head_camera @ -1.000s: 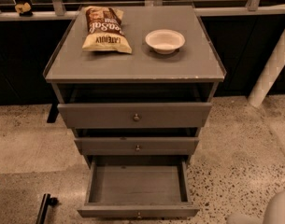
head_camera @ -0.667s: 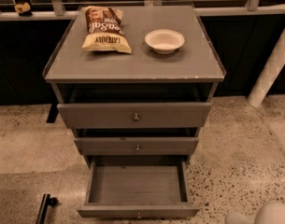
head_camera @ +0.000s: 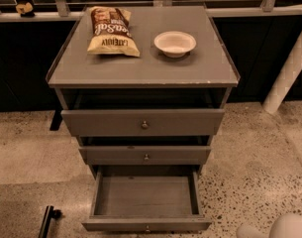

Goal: Close bottom drawer

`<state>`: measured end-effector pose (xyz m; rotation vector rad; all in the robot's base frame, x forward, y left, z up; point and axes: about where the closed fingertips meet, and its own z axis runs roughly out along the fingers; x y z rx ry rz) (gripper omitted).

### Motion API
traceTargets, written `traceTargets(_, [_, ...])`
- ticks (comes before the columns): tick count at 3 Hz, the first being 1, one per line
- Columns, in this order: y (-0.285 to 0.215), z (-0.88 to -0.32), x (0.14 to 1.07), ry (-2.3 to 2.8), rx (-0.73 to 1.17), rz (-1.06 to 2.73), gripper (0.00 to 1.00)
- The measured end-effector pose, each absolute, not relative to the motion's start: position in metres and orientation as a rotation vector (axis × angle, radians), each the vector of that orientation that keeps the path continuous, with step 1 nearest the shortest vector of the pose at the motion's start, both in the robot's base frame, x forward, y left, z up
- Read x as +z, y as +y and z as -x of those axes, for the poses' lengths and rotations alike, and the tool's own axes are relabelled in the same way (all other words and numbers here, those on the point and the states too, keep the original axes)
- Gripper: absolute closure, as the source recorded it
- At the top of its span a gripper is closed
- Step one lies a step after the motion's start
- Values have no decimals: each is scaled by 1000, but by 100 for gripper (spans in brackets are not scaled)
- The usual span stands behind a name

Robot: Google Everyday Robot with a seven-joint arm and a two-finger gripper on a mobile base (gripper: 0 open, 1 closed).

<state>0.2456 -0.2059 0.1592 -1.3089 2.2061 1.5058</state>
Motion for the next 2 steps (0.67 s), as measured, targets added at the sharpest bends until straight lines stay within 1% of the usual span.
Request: traceTargets(2, [-174, -270, 185, 2029, 1367, 1432, 0])
